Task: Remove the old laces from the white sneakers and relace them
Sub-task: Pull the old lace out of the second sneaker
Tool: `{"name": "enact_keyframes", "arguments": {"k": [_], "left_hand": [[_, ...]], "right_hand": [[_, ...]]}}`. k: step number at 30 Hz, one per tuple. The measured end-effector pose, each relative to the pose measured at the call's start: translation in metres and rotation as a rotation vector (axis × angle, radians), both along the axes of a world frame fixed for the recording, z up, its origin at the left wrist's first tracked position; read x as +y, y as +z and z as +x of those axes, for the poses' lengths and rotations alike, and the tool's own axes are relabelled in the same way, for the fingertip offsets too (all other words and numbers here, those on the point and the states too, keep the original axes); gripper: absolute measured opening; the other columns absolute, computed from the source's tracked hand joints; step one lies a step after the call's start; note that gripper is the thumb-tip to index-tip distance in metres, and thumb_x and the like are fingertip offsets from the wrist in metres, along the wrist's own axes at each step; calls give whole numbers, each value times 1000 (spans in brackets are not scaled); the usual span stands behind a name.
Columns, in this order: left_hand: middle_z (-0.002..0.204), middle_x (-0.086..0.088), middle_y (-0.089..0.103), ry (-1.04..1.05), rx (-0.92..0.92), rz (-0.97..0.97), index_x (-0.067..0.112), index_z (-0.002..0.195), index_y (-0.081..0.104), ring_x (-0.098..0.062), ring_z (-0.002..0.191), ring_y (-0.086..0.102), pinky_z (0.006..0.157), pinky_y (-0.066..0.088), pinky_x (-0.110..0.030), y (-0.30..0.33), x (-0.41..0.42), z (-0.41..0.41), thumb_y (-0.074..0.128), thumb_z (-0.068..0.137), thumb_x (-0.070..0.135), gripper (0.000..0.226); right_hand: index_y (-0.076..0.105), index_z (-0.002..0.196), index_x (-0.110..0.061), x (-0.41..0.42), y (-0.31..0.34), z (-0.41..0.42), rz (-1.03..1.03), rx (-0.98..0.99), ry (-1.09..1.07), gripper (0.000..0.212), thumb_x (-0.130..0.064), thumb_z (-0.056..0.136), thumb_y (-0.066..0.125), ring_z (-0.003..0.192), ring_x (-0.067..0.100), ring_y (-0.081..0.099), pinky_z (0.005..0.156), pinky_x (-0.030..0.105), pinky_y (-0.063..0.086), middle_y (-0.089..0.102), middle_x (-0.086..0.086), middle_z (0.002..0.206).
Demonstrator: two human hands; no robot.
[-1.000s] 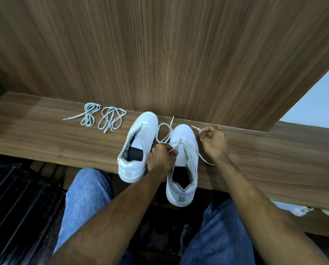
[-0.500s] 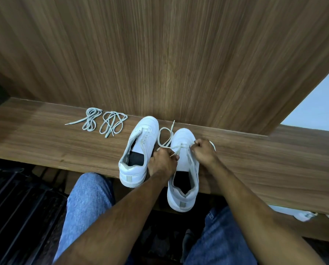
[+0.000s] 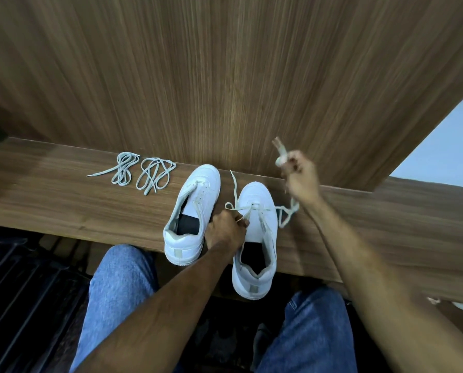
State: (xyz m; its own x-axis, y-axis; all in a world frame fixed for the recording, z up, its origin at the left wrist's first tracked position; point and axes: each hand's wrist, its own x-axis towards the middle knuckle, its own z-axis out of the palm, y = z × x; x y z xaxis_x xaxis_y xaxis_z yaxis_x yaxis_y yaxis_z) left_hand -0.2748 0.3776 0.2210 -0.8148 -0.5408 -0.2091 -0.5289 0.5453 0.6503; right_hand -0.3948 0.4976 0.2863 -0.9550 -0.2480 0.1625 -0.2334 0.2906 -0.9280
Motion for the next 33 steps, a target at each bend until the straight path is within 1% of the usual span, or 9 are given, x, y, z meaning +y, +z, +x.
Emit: {"name": "enact_keyframes", "arguments": {"k": [2, 4, 8, 10, 13, 20, 24, 30, 33], "left_hand": [[111, -10, 68, 0, 1, 12, 25, 104, 71, -34, 107, 61, 88, 48, -37, 0, -1, 1, 64, 86, 41, 26], [111, -10, 68, -6, 2, 17, 25, 104, 71, -34, 107, 60, 88, 48, -37, -1, -1, 1, 64, 86, 41, 25], [112, -10, 68, -5, 4, 12, 26, 105, 71, -34, 107, 60, 88, 47, -36, -2, -3, 0, 64, 86, 42, 26], [112, -9, 68, -3, 5, 14, 26, 106, 71, -33, 107, 60, 89, 48, -36, -2, -3, -1, 65, 85, 43, 27], [111, -8, 68, -8, 3, 11, 28, 105, 71, -32, 107, 61, 89, 49, -37, -3, -2, -2, 66, 84, 43, 27], [112, -10, 68, -10, 2, 9, 27, 104, 71, -34, 107, 61, 88, 49, -37, 1, -1, 0, 66, 85, 41, 24], [112, -11, 67, -16, -7, -2, 25, 107, 71, -34, 107, 61, 88, 49, -38, 0, 0, 0, 65, 86, 42, 28], [112, -13, 67, -26, -6, -20, 25, 109, 71, -35, 108, 59, 86, 47, -36, 0, -1, -1, 63, 87, 41, 28], [110, -12, 68, -39, -3, -36, 25, 106, 71, -35, 106, 61, 85, 47, -36, 0, 2, -1, 63, 87, 41, 26]], "right_hand": [[62, 92, -15, -2, -31, 8, 208, -26, 106, 12, -22, 98, 53, 67, 7, 60, 62, 31, 50, 65, 3, 84], [64, 96, -2, -2, -56, 16, 337, -21, 171, 27, -24, 100, 48, 85, 27, 61, 79, 38, 47, 65, 14, 91], [65, 109, -6, 4, -82, 21, 471, -42, 165, 26, -25, 96, 55, 101, 22, 54, 94, 39, 43, 60, 11, 106], [66, 91, -13, 11, -85, 21, 551, -24, 155, 14, -26, 92, 60, 89, 20, 53, 82, 36, 45, 57, 8, 95], [61, 65, -18, 16, -85, 26, 641, -23, 112, 28, -29, 90, 61, 74, 21, 54, 70, 38, 47, 53, 2, 71], [67, 72, -20, 1, -76, 24, 769, -109, -4, 14, -17, 79, 56, 84, 26, 65, 74, 33, 53, 71, 4, 84], [61, 64, -19, 0, -45, 19, 251, -292, -22, 27, -10, 89, 62, 65, 10, 52, 61, 24, 41, 60, -7, 64], [53, 86, -16, 16, 51, 9, -770, -335, 51, 22, -12, 102, 39, 76, 20, 68, 83, 43, 53, 68, 1, 78], [50, 84, -13, 12, 76, 1, -712, -164, 6, 19, -10, 102, 42, 60, 16, 66, 73, 37, 58, 65, 1, 63]]}}
